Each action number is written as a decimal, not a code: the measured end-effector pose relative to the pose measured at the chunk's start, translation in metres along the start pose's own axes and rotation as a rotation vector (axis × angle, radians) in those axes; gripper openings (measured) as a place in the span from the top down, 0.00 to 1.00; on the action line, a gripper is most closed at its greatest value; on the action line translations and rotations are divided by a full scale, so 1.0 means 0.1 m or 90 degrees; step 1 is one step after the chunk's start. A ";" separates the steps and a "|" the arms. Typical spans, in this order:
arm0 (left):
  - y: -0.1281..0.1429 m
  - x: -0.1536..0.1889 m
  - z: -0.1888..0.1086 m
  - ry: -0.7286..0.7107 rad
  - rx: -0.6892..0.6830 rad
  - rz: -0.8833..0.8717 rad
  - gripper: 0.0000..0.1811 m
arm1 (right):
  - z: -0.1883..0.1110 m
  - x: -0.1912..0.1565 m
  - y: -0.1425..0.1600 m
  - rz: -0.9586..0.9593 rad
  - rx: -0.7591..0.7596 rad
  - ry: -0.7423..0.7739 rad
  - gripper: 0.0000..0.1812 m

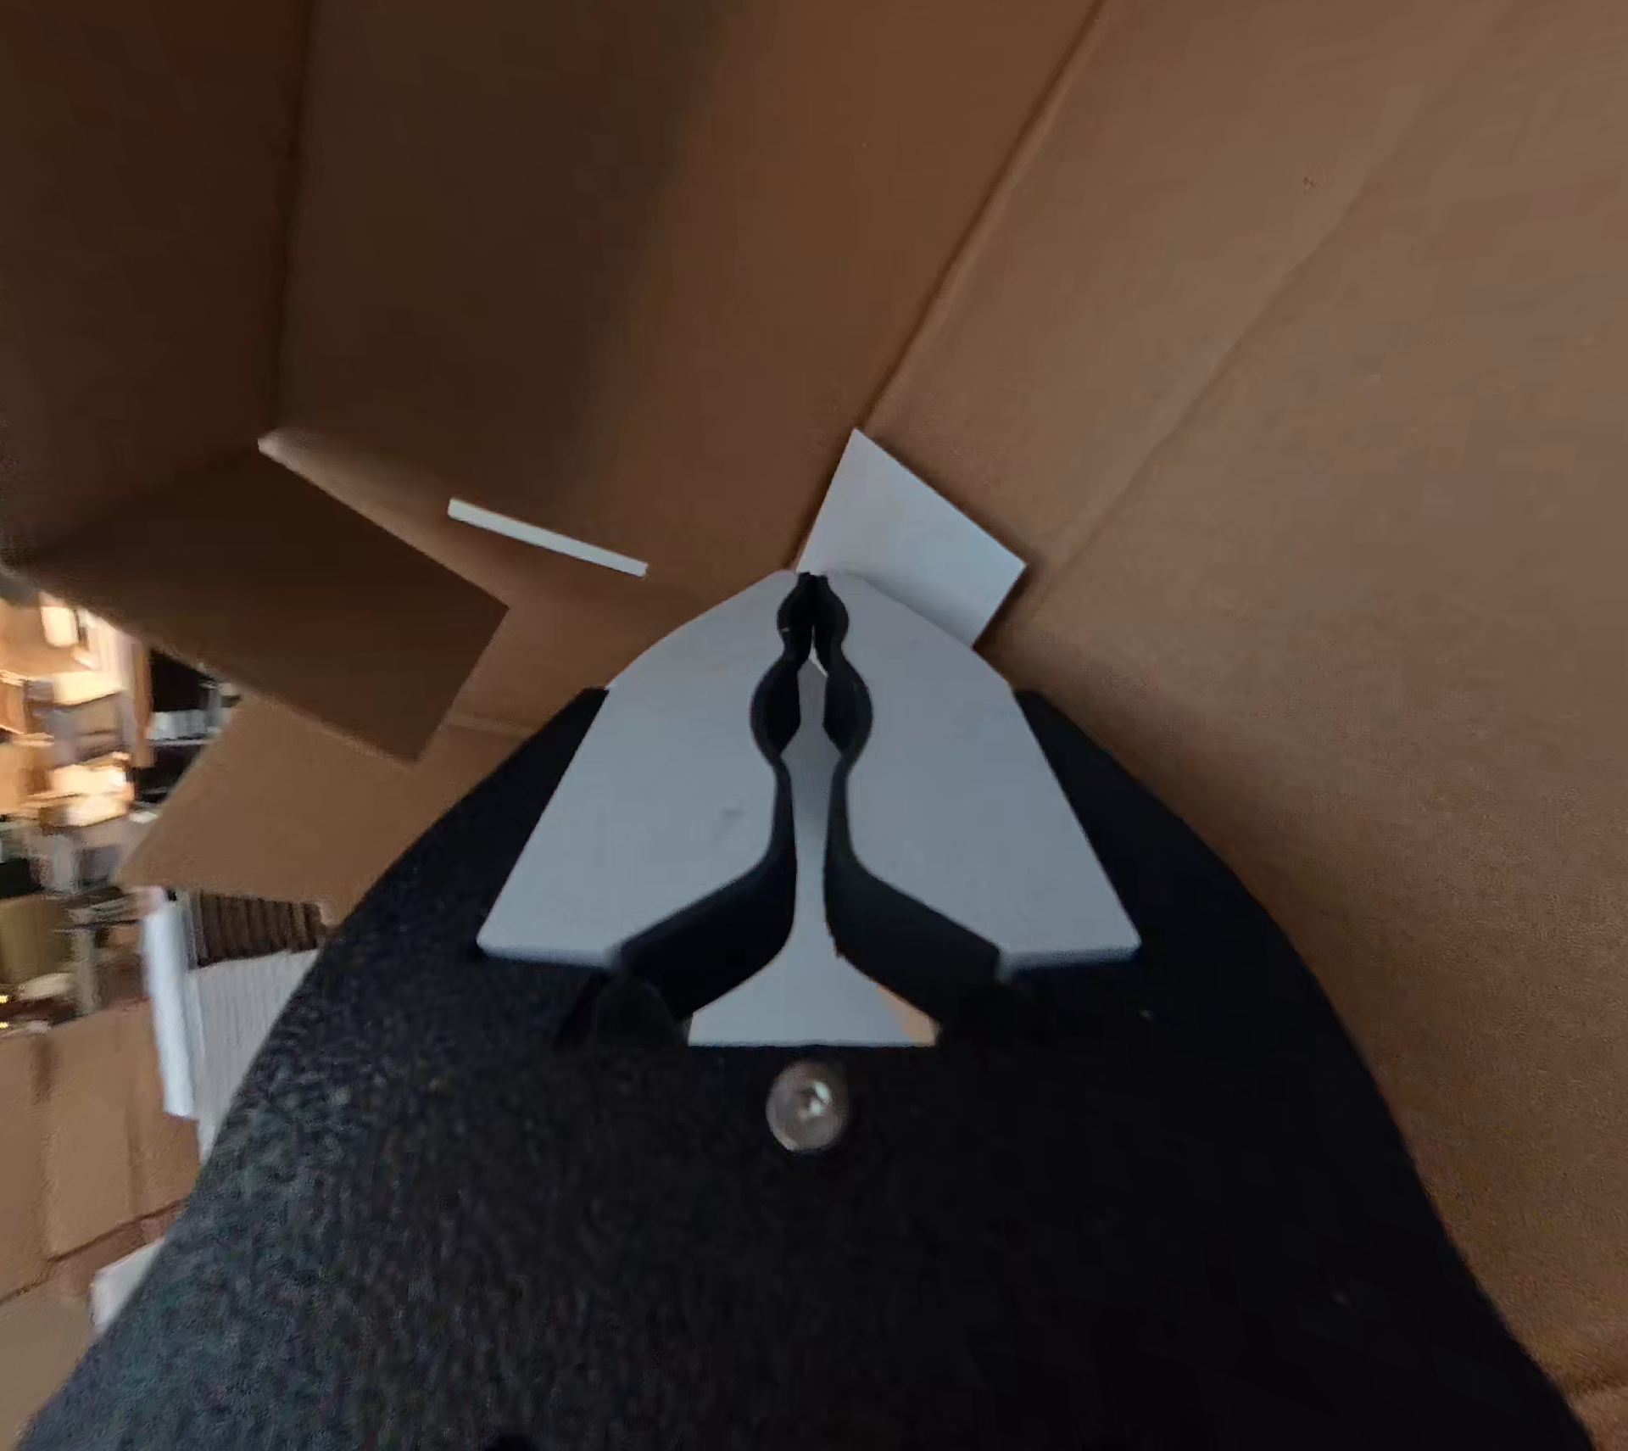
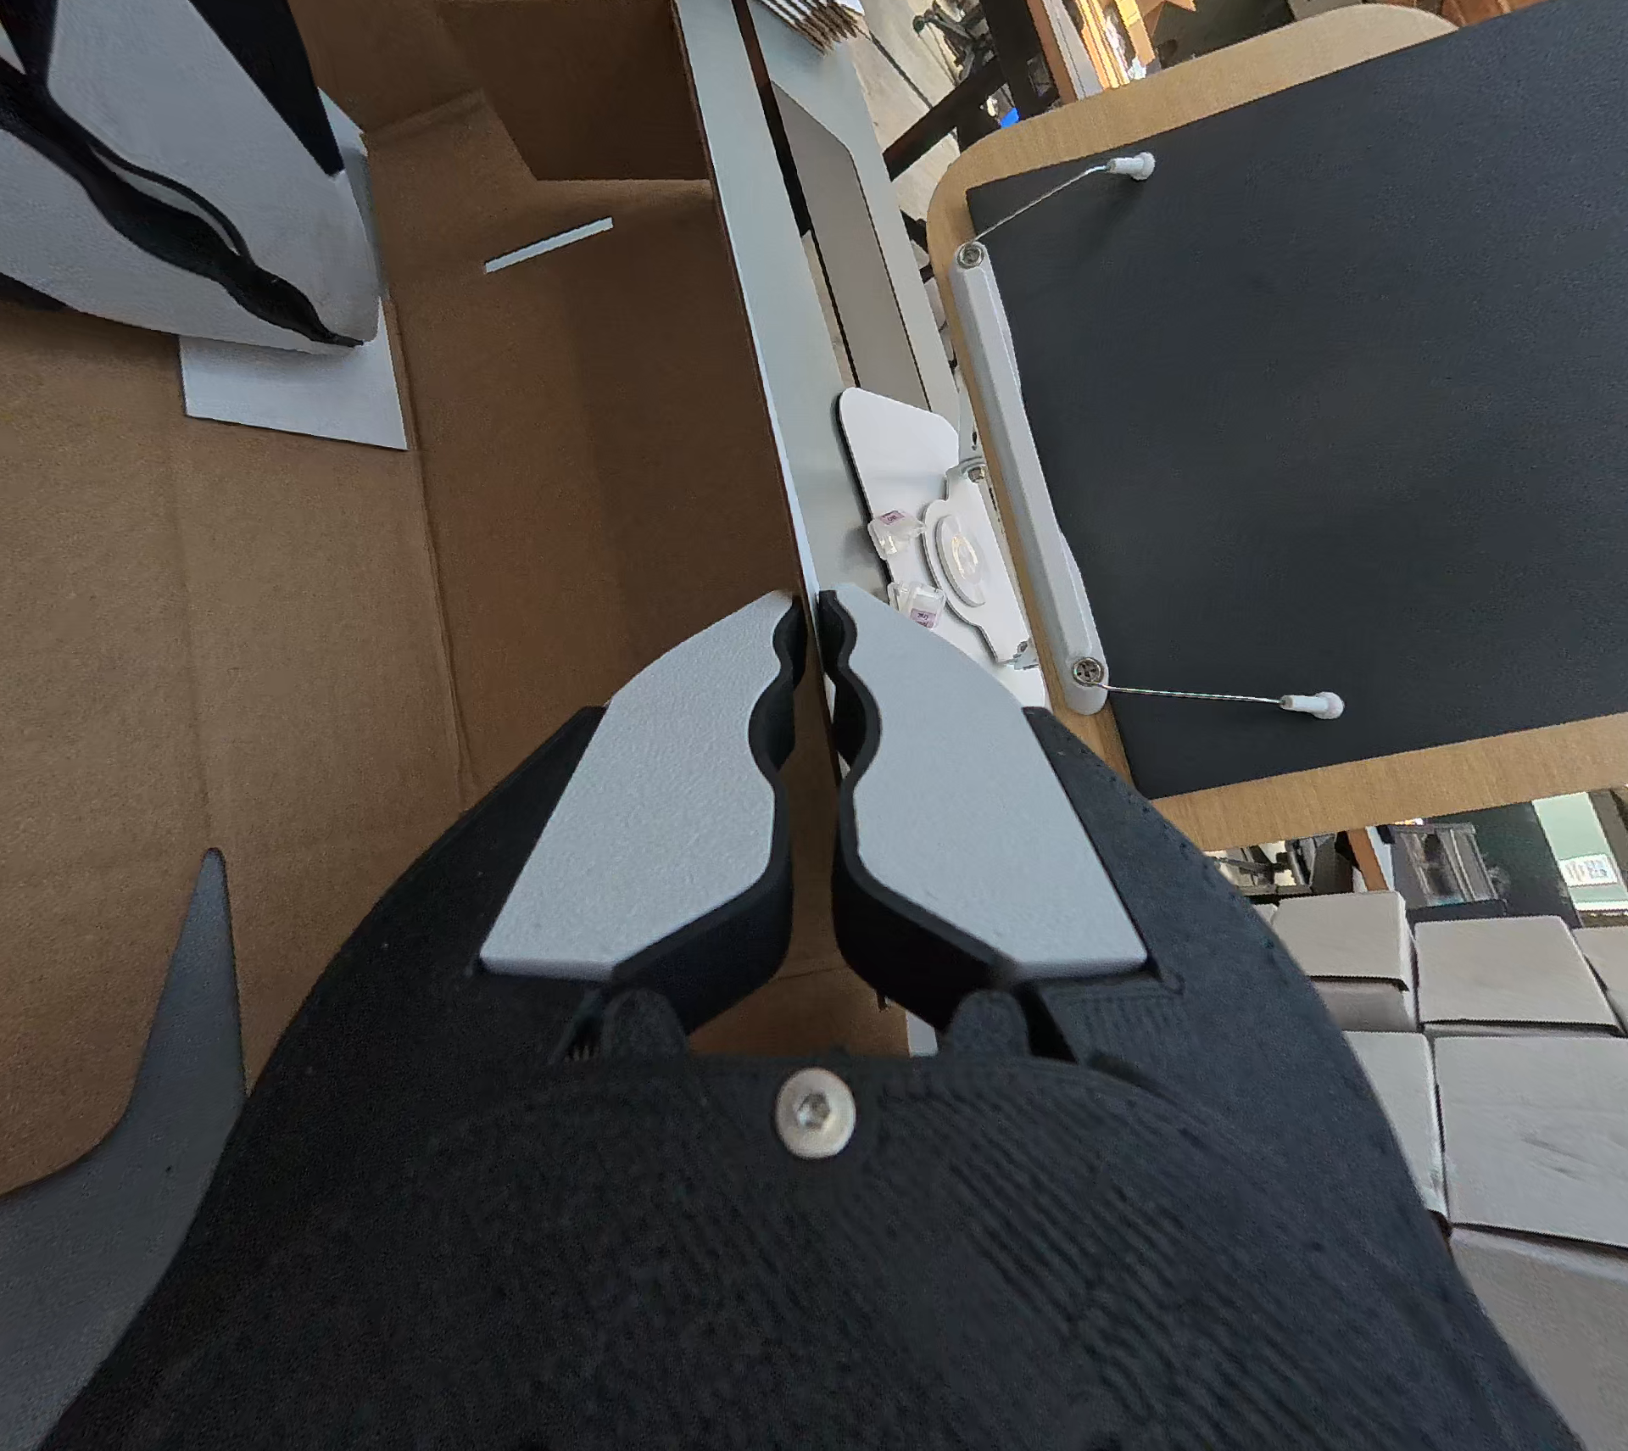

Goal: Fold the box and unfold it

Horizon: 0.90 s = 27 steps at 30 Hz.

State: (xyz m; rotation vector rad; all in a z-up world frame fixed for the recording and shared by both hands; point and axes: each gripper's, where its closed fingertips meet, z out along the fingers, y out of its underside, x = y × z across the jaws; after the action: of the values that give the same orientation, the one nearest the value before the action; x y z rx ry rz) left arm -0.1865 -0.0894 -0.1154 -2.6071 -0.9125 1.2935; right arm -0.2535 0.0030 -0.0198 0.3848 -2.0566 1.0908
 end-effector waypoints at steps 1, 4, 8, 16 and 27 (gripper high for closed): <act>-0.01 0.01 0.00 -0.021 -0.011 0.076 1.00 | 0.00 0.00 0.00 -0.005 -0.002 0.003 0.98; -0.04 0.01 0.00 -0.065 -0.043 0.250 1.00 | 0.01 0.00 0.01 -0.023 -0.006 0.012 0.98; -0.04 0.02 0.01 -0.032 -0.004 0.209 1.00 | 0.02 -0.01 0.03 -0.068 -0.020 0.034 0.98; -0.22 -0.71 -0.69 -0.043 0.347 -0.330 1.00 | 0.03 -0.04 0.02 -0.174 -0.031 0.096 0.98; 0.56 -1.39 -0.13 0.009 0.266 -0.396 0.81 | -0.19 -0.19 -0.16 -0.255 0.011 0.180 0.99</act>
State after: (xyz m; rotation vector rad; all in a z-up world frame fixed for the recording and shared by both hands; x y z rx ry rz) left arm -0.2146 -0.2098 -0.0289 -1.8091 -1.1689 1.1292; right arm -0.2226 0.0074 -0.0180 0.5870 -1.6340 0.8622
